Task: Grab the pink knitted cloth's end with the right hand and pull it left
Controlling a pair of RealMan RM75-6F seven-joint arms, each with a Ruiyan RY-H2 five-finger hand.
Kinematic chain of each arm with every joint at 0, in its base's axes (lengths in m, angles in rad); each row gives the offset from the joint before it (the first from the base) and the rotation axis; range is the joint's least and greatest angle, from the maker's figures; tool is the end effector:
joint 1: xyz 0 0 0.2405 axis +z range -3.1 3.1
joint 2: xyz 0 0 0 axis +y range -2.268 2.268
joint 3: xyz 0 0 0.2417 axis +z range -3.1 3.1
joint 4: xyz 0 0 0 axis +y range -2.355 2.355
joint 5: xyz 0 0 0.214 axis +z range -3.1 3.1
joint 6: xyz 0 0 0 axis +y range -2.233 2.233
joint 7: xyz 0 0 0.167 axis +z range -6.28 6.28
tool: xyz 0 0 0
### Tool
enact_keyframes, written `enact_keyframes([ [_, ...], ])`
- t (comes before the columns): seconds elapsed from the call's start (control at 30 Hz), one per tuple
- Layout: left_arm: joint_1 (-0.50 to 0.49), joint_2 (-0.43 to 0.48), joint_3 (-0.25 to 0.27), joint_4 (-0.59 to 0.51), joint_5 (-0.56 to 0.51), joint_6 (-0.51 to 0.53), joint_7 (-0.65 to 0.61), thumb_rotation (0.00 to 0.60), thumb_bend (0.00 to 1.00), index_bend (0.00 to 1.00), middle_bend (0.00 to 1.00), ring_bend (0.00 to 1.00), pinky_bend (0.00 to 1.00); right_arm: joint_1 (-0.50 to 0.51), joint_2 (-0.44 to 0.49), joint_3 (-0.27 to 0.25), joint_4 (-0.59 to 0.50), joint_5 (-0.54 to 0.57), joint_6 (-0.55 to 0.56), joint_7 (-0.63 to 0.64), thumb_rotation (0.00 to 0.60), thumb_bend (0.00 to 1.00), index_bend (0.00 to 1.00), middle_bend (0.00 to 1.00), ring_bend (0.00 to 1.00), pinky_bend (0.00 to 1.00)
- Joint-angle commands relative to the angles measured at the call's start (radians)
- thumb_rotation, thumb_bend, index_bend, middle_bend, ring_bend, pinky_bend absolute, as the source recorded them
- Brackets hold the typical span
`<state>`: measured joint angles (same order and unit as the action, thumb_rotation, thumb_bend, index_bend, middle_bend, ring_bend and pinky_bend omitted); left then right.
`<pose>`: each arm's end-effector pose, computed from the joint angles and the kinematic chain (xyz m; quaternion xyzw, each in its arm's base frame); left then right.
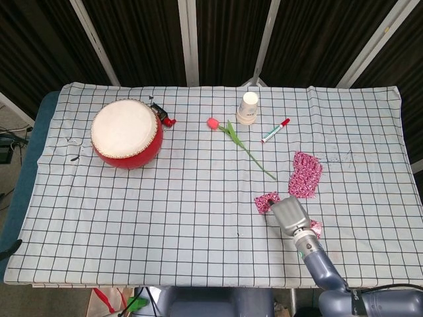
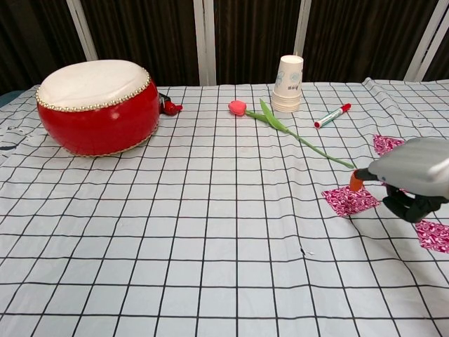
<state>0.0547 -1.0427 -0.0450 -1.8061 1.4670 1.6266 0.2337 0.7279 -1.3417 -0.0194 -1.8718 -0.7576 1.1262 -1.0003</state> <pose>-0.2897 0.1592 0.1779 -0.5537 -0.3641 -0.3365 0.6691 -0.1773 -0.2888 0.0005 0.8127 -0.2888 0.1349 0.4878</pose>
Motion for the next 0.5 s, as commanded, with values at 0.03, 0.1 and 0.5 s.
enact_keyframes([
  [0.03, 0.0, -0.001, 0.001, -0.001, 0.002, -0.001, 0.002, 0.6, 0.25, 0.12, 0.0, 0.0, 0.02, -0.012, 0.048, 0.001, -0.035, -0.018, 0.027, 0.029, 0.6, 0.69, 0.23, 0.81, 0.75, 0.55],
  [0.1, 0.0, -0.002, 0.001, -0.002, 0.002, 0.001, 0.004, 0.6, 0.25, 0.12, 0.0, 0.0, 0.02, -0.038, 0.089, -0.011, -0.073, -0.044, 0.061, 0.057, 0.6, 0.69, 0.23, 0.81, 0.75, 0.55],
  [0.5, -0.005, -0.002, 0.021, -0.007, 0.03, -0.017, 0.013, 0.6, 0.25, 0.12, 0.0, 0.0, 0.02, -0.423, 0.298, -0.214, -0.06, -0.62, 0.288, 0.772, 0.6, 0.56, 0.0, 0.11, 0.18, 0.15],
])
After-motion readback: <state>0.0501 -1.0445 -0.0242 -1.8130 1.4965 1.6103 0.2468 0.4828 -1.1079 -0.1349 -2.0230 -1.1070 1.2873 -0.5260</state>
